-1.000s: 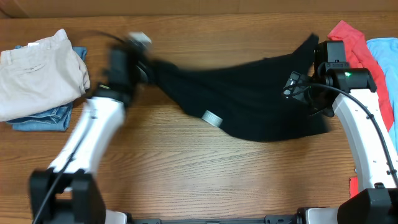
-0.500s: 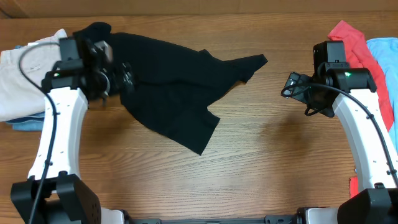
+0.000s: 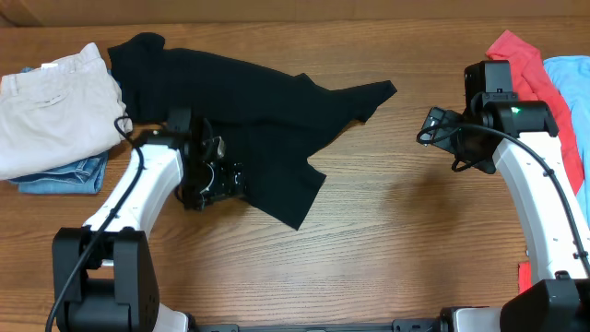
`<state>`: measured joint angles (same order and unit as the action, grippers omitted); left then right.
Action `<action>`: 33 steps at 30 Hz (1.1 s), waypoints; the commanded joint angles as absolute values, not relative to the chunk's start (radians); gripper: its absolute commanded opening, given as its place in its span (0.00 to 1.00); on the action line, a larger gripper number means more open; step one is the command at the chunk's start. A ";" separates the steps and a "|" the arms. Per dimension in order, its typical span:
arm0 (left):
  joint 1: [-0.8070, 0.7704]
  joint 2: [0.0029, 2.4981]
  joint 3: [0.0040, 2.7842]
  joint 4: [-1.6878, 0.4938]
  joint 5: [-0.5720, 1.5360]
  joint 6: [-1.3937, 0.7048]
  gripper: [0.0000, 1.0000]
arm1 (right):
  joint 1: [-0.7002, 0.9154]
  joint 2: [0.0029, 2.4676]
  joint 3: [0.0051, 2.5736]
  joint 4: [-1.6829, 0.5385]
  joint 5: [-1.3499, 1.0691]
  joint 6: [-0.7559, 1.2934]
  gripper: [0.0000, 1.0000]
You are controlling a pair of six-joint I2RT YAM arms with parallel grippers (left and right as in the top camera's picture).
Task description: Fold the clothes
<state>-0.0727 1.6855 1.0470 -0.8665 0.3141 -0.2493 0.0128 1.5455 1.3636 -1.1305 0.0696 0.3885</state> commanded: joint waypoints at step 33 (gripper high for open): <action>-0.100 1.846 0.885 -0.542 0.413 -0.686 0.58 | 0.011 1.530 1.382 -1.140 0.077 0.389 1.00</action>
